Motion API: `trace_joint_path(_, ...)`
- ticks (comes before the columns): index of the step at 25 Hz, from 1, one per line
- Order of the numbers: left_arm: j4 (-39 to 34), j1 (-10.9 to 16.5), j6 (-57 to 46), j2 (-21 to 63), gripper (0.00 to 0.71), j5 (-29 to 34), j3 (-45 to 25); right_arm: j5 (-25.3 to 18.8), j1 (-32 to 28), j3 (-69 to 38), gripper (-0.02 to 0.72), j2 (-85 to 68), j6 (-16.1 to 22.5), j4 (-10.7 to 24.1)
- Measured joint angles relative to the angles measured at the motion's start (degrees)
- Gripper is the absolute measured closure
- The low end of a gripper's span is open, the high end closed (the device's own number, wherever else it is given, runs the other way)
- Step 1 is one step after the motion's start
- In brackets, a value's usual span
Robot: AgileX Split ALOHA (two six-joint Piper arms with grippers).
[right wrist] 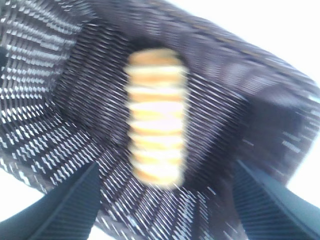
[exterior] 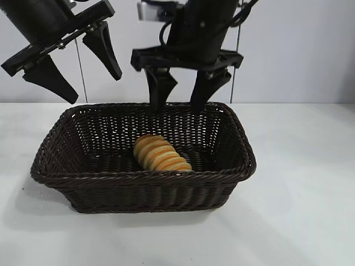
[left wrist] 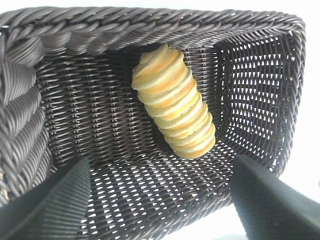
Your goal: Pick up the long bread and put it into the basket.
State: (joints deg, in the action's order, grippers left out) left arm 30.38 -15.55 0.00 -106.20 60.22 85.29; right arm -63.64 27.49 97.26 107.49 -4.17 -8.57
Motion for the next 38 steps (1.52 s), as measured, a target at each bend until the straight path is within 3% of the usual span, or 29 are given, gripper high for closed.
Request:
trace_joint_path(6,0.0,0.0,0.0,0.0,0.148,0.0,0.0,-2.4,-5.7,0.0,0.167,-1.3,-2.7,-7.7)
trace_joint_path(8,0.0,0.0,0.0,0.0,0.148,0.0,0.0,-2.4,-6.7,0.0,0.167,-1.3,-2.9,-8.8)
trace_joint_path(38,0.0,0.0,0.0,0.0,0.148,0.4,0.0,-2.6,-7.0,0.0,0.167,-1.3,-3.0,-9.5)
